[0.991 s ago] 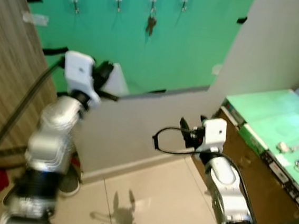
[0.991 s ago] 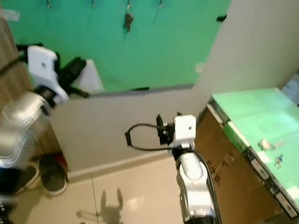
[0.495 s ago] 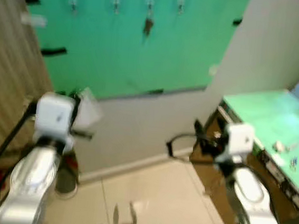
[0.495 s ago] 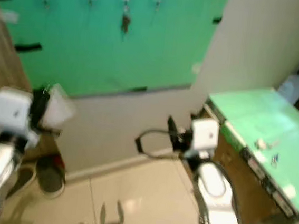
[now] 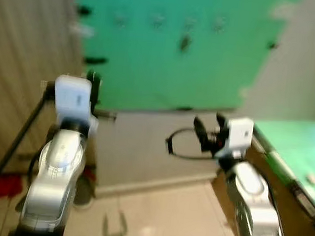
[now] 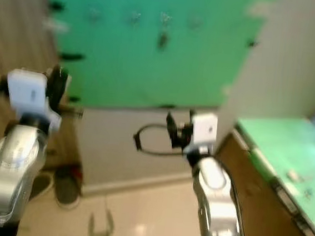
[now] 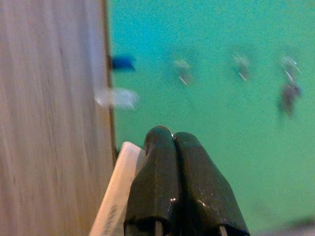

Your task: Hang keys on a hook

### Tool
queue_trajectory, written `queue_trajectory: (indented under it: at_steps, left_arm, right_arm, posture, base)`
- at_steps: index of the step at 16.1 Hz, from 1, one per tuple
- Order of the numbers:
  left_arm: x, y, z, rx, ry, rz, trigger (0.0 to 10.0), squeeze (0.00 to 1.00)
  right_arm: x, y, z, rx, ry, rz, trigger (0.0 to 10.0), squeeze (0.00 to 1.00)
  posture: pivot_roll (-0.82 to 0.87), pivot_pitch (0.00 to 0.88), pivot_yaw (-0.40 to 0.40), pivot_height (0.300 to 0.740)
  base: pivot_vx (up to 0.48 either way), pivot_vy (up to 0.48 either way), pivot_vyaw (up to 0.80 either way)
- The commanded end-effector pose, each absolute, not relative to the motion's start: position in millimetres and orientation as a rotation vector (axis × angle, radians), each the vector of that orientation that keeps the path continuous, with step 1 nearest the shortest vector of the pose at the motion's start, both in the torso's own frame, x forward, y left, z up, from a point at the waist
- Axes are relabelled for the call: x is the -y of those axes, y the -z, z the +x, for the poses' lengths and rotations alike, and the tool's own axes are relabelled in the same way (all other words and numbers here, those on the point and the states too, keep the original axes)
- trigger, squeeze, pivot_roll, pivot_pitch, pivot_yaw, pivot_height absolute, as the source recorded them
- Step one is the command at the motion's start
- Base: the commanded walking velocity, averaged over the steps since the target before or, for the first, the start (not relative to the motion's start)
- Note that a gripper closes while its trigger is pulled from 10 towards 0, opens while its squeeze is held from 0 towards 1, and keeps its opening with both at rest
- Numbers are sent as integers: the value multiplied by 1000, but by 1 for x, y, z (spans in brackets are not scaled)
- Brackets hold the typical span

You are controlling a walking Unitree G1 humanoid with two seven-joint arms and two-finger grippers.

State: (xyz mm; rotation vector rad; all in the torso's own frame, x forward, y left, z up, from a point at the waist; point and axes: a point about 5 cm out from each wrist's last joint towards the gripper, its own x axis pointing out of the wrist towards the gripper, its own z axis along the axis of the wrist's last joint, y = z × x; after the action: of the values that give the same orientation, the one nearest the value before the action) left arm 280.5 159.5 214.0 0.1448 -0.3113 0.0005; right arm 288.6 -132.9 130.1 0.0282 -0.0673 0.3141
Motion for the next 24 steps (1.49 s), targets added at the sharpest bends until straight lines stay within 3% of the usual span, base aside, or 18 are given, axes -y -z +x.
queue_trajectory:
  at_steps: [1,4,7,11,12,14,18,21,22,24]
  left_arm:
    - [-162,-219,284,316,11,146,10000,0]
    - [-153,-229,286,349,79,180,10000,0]
    - [-125,-235,282,379,272,258,10000,0]
    - [-101,-263,274,408,566,88,10000,0]
    - [-96,-275,265,396,751,-66,10000,0]
    - [-100,-282,258,398,893,-169,10000,0]
    - [-115,-284,268,360,903,-106,10000,0]
    - [-125,-272,298,254,758,-47,10000,0]
    - [-134,-265,325,193,581,-70,10000,0]
    - [-134,-265,331,185,555,-78,10000,0]
  right_arm:
    - [132,-129,292,62,-316,28,10000,259]
    - [134,-126,296,42,-296,26,10000,227]
    - [130,-127,297,56,-302,23,10000,227]
    - [127,-124,299,54,-308,21,10000,227]
    - [127,-124,299,52,-307,21,10000,227]
    - [128,-122,299,52,-305,19,10000,227]
    - [128,-118,298,45,-304,17,10000,227]
    - [127,-119,298,50,-316,18,10000,227]
    - [127,-119,294,69,-336,-17,10000,227]
    - [127,-118,291,68,-346,-31,10000,227]
  posture:
    - [121,0,-37,740]
    - [124,0,-35,740]
    - [130,0,-30,740]
    - [129,0,-27,740]
    - [123,0,-23,740]
    - [117,0,-19,740]
    - [118,0,-22,740]
    - [112,0,-24,740]
    - [85,0,-26,740]
    - [82,0,-22,740]
  base:
    - [480,0,550]
    - [480,0,140]
    - [467,0,0]
    - [0,0,0]
    - [0,0,0]
    - [0,0,0]
    - [0,0,0]
    - [0,0,0]
    - [0,0,0]
    - [0,0,0]
